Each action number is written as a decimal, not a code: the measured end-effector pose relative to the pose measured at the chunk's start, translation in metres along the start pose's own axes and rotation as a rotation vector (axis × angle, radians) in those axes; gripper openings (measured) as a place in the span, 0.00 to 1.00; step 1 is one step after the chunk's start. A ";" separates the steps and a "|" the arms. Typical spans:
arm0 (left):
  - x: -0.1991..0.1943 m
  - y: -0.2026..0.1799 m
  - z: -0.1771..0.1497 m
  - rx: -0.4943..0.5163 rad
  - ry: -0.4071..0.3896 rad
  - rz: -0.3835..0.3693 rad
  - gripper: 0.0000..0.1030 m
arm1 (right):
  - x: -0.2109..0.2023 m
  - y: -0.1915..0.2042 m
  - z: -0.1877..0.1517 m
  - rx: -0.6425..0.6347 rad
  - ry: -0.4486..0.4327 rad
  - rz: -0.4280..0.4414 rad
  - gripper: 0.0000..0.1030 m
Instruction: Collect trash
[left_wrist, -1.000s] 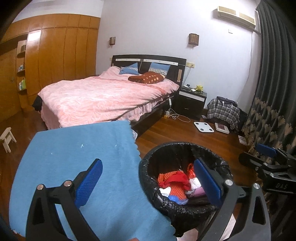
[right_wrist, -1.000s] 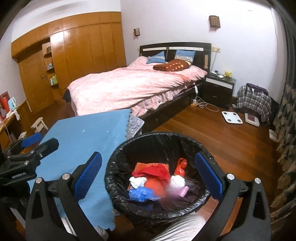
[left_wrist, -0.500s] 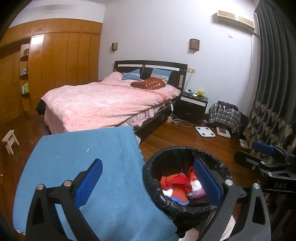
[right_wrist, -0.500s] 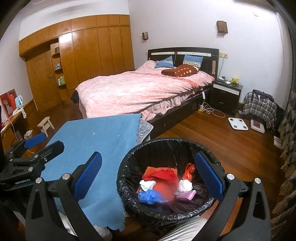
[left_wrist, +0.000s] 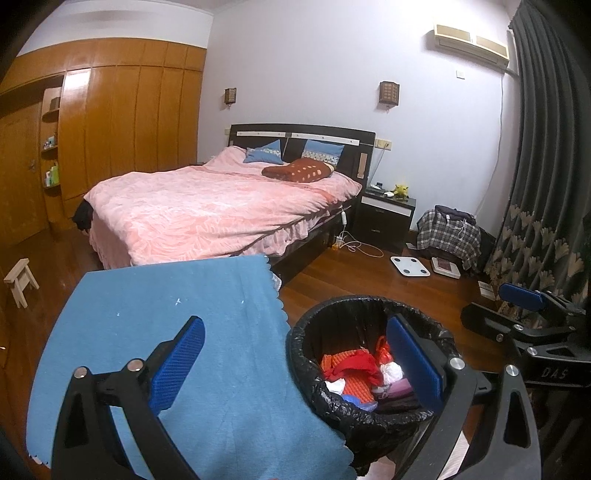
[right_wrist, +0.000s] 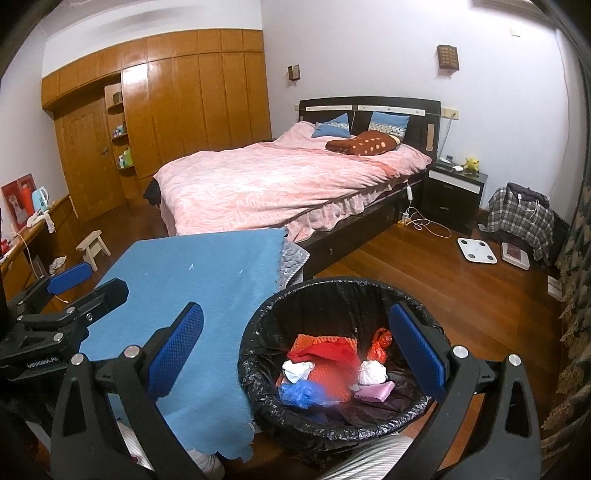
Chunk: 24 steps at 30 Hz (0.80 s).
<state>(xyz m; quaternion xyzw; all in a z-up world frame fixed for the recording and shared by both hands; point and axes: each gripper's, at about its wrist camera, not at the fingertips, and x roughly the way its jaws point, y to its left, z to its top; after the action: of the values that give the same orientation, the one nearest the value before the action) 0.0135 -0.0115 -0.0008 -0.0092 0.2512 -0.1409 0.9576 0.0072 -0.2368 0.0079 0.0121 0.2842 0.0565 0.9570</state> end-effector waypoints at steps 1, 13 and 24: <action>0.000 0.000 0.000 0.000 0.000 -0.001 0.94 | 0.000 0.001 0.000 0.001 0.001 0.001 0.95; 0.000 0.000 0.001 0.001 0.000 0.000 0.94 | 0.001 0.003 0.001 -0.001 0.002 0.000 0.95; -0.001 0.000 0.001 0.000 0.001 0.000 0.94 | 0.001 0.002 0.001 -0.001 0.002 0.000 0.95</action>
<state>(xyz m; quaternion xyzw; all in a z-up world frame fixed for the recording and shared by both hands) 0.0136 -0.0113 0.0005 -0.0092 0.2516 -0.1410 0.9575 0.0081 -0.2344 0.0086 0.0116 0.2850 0.0568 0.9568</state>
